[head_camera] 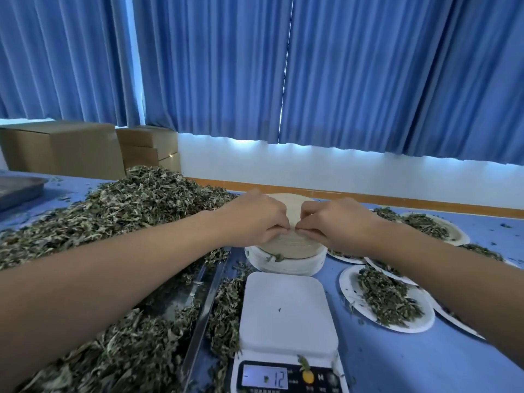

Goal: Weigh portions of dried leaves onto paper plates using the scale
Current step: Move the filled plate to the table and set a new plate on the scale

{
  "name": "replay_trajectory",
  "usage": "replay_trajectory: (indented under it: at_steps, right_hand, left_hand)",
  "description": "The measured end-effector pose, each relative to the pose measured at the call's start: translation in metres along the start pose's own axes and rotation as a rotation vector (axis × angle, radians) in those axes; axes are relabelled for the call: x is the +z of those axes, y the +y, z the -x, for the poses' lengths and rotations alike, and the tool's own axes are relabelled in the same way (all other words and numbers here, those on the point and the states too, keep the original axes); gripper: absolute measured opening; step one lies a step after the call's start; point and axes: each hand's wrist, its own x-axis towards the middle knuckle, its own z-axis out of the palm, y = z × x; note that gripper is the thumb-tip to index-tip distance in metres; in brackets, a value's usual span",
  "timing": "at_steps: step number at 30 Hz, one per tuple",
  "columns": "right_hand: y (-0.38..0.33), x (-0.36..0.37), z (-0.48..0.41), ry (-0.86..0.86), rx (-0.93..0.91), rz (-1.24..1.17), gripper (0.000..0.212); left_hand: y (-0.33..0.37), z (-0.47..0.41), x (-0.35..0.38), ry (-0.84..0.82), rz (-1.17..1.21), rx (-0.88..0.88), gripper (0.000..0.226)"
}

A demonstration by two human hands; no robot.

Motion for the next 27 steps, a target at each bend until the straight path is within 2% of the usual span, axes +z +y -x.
replay_trajectory:
  at_steps: [5,11,16,20,23,27]
  right_hand:
    - [-0.001,-0.002,0.000,0.042,0.054,-0.010,0.044]
    - [-0.001,-0.019,0.001,0.136,0.084,0.024,0.043]
    - [-0.016,-0.025,0.008,0.175,0.048,0.082,0.038]
    - [-0.047,-0.028,0.039,0.355,-0.027,0.029,0.022]
    - [-0.075,-0.027,0.071,0.402,-0.076,-0.032,0.026]
    - [-0.117,-0.011,0.111,0.429,-0.135,-0.086,0.025]
  left_hand:
    - [-0.004,0.003,-0.001,0.115,-0.198,0.071,0.053]
    - [-0.013,0.010,-0.007,0.305,-0.161,0.023,0.033]
    - [-0.001,0.019,-0.015,0.212,-0.132,0.027,0.042]
    - [0.024,0.047,-0.029,0.239,-0.011,0.089,0.032]
    - [0.053,0.079,-0.033,0.307,0.067,0.186,0.021]
    - [0.088,0.120,-0.026,0.264,0.116,0.252,0.019]
